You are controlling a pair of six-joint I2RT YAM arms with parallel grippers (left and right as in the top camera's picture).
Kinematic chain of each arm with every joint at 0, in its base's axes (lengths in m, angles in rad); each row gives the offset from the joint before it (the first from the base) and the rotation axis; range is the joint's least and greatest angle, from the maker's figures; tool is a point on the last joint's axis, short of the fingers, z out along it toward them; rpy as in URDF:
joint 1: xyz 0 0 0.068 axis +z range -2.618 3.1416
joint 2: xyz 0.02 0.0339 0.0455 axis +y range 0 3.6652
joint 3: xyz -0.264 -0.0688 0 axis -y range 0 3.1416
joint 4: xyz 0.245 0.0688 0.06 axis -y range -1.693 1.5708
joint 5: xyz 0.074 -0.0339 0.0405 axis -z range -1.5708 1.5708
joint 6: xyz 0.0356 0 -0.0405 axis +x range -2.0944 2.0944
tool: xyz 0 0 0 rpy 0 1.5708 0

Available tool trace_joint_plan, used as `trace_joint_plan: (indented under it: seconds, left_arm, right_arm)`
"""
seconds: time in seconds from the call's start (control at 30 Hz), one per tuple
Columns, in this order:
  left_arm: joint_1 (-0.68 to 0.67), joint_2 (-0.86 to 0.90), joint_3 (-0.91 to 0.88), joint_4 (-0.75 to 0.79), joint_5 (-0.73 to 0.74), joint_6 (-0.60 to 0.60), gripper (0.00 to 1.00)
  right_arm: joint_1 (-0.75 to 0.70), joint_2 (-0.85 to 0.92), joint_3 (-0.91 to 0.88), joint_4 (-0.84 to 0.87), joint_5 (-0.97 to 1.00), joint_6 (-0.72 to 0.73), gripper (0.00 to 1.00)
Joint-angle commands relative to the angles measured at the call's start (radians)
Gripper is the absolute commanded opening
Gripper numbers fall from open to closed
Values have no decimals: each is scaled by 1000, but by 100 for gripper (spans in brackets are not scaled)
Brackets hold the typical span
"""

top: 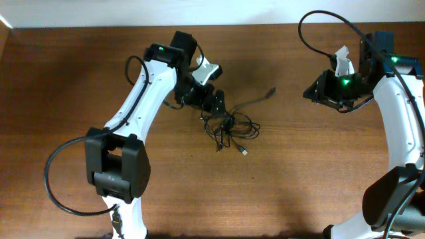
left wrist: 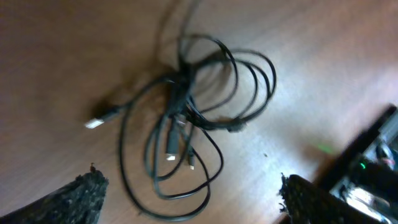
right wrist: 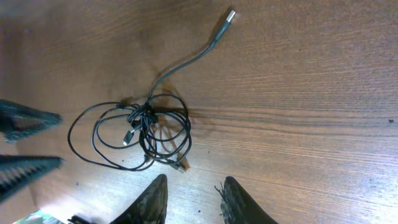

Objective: Untangle cables

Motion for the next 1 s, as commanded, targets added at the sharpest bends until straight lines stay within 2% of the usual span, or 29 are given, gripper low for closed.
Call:
trace_joint_plan:
  seconds: [0.0,0.07,0.13,0.23,0.3,0.37,0.4,0.43,0.47,0.6,0.77,0.83,0.87,0.93,0.97]
  left_arm:
    - [-60,-21,148,13,-145,-6,60]
    - [-150,15,147,32,-270,43,53]
    - [-205,105,144,19,-330,62,38]
    - [-228,181,144,35,-334,80,40]
    - [-242,214,144,72,-402,80,38]
    - [-243,249,143,77,-404,80,34]
    - [-249,258,143,77,-404,80,31]
    - [-267,270,143,77,-405,80,19]
    - [-274,279,143,76,-428,80,13]
    - [-273,308,140,98,-491,80,22]
    - [-272,362,134,118,-553,80,24]
    - [-272,403,133,118,-555,79,21]
    - [-272,425,133,118,-554,79,16]
    - [-272,435,134,117,-554,79,0]
    - [-270,435,135,117,-554,63,0]
  right_arm:
    - [5,-15,0,-2,3,-4,31]
    - [5,-15,0,-2,2,-4,34]
    - [5,-15,0,-10,2,-4,34]
    - [5,-15,0,-16,3,-4,34]
    - [5,-15,0,-16,2,-4,34]
    - [5,-15,0,-16,3,-4,35]
    - [5,-15,0,-16,3,-4,35]
    - [5,-15,0,-16,3,-4,35]
    - [5,-15,0,-17,18,-4,36]
    - [5,-15,0,-20,21,-4,39]
    - [5,-15,0,-28,21,-4,39]
    - [5,-15,0,-33,21,-4,39]
    - [5,-15,0,-35,29,-5,39]
    - [5,-15,0,-35,29,-4,39]
    - [5,-15,0,-35,28,-4,39]
